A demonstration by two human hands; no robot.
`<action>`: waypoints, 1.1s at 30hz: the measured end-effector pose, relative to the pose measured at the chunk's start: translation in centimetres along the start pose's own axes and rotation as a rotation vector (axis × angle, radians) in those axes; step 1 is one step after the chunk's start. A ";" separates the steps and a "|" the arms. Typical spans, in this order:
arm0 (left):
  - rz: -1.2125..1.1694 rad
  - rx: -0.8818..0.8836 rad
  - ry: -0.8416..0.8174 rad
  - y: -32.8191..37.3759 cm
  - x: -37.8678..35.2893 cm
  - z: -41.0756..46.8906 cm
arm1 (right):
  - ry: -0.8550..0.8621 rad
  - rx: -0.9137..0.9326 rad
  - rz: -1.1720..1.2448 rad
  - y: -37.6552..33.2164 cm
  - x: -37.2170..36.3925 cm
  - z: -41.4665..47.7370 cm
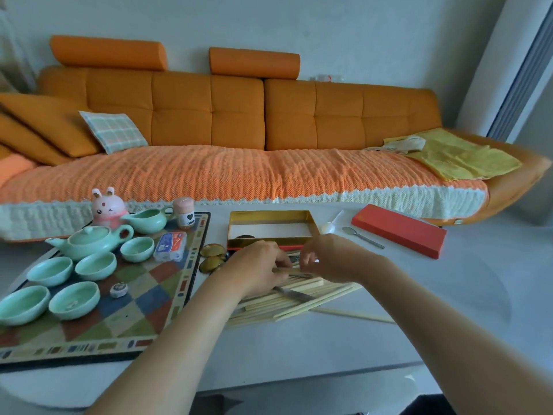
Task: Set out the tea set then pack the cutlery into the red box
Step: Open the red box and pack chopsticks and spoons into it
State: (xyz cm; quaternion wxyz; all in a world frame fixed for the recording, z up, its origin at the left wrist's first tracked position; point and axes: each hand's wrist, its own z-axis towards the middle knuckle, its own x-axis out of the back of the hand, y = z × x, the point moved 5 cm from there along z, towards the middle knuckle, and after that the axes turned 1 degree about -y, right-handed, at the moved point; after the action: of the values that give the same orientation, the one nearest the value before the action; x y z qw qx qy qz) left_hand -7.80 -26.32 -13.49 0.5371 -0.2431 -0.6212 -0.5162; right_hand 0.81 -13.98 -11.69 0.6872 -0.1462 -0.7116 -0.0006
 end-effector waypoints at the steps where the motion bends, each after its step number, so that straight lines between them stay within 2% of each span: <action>1: -0.049 0.011 0.007 -0.1 0.2 0.1 | 0.022 0.002 0.033 0.2 0.3 0.1; 5: -0.224 0.085 0.121 -1.4 2.1 0.4 | 0.131 -0.001 0.260 1.0 1.1 0.7; 10: -0.196 0.184 0.358 -5.3 5.0 0.4 | 0.300 -0.012 0.312 2.3 1.2 1.9; 14: 0.008 0.154 0.463 -7.4 4.7 1.5 | 0.410 -0.006 0.249 3.4 1.3 4.2; 17: 0.118 0.136 0.528 -8.0 4.5 2.4 | 0.424 -0.052 0.220 3.9 1.1 6.6; 19: 0.107 0.131 0.489 -8.2 4.2 2.9 | 0.385 -0.108 0.167 4.5 0.5 8.5; 22: 0.110 0.126 0.345 -8.6 3.1 3.4 | 0.267 -0.201 0.112 5.3 -0.5 10.7; 29: 0.210 0.151 0.113 -9.7 1.5 4.6 | 0.130 -0.206 0.118 4.7 -1.2 12.8; 33: 0.263 0.178 -0.023 -9.5 0.6 5.2 | 0.148 -0.189 0.186 4.1 -0.7 12.4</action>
State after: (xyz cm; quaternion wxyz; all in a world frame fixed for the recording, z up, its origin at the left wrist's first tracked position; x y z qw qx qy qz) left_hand -18.29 -25.09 -16.01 0.6124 -0.2796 -0.6333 -0.3818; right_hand -10.49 -7.69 -13.93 0.7180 -0.2751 -0.6392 -0.0144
